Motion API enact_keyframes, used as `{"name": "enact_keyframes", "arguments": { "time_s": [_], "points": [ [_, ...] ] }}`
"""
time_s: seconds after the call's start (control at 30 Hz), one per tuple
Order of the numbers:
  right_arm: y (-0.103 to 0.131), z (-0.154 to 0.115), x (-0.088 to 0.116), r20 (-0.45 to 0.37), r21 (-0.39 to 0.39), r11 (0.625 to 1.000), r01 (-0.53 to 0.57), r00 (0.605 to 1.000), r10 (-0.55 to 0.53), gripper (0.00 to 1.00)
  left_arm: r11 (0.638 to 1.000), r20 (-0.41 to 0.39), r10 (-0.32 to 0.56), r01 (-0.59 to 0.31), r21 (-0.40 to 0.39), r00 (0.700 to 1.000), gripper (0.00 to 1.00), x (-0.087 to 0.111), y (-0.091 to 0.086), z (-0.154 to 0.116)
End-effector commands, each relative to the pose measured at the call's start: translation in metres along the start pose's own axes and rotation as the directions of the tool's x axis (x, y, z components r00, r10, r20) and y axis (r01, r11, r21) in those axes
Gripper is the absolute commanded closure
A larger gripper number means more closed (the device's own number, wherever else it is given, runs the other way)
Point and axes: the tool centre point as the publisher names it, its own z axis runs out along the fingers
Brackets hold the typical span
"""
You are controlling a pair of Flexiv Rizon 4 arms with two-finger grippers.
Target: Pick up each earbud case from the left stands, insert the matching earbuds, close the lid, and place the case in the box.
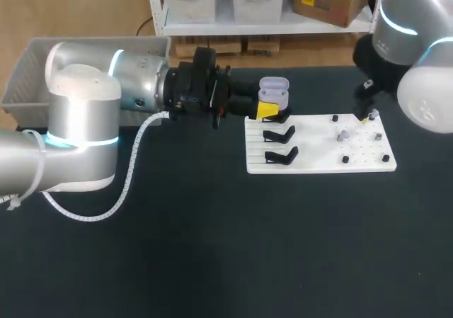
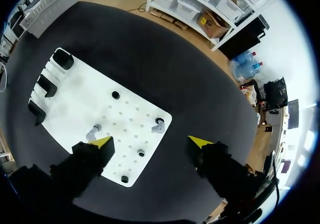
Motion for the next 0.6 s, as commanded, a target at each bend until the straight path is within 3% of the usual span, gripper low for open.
{"name": "enact_keyframes", "arguments": {
  "time_s": [0.03,0.07,0.13,0.6],
  "points": [
    [-0.004,0.003,-0.004,-0.008,-0.012,1.0,0.001,1.0,-0.001,0.42,1.0,0.002,0.002,-0.002,-0.004,1.0,1.0,0.001,-0.001,0.0],
    [-0.004,0.004,-0.004,-0.009,-0.014,1.0,0.001,1.0,-0.001,0.43,1.0,0.002,0.002,-0.002,-0.004,1.0,1.0,0.001,-0.001,0.0],
    [-0.003,0.006,-0.004,-0.009,-0.017,1.0,0.002,1.0,-0.002,0.55,1.0,0.002,0.002,-0.002,-0.004,1.0,1.0,0.001,-0.001,0.0],
    [-0.003,0.021,-0.01,-0.042,0.014,0.999,-0.043,0.998,0.043,0.58,1.0,0.002,0.002,-0.002,-0.004,1.0,1.0,0.001,-0.001,0.0]
  ]
}}
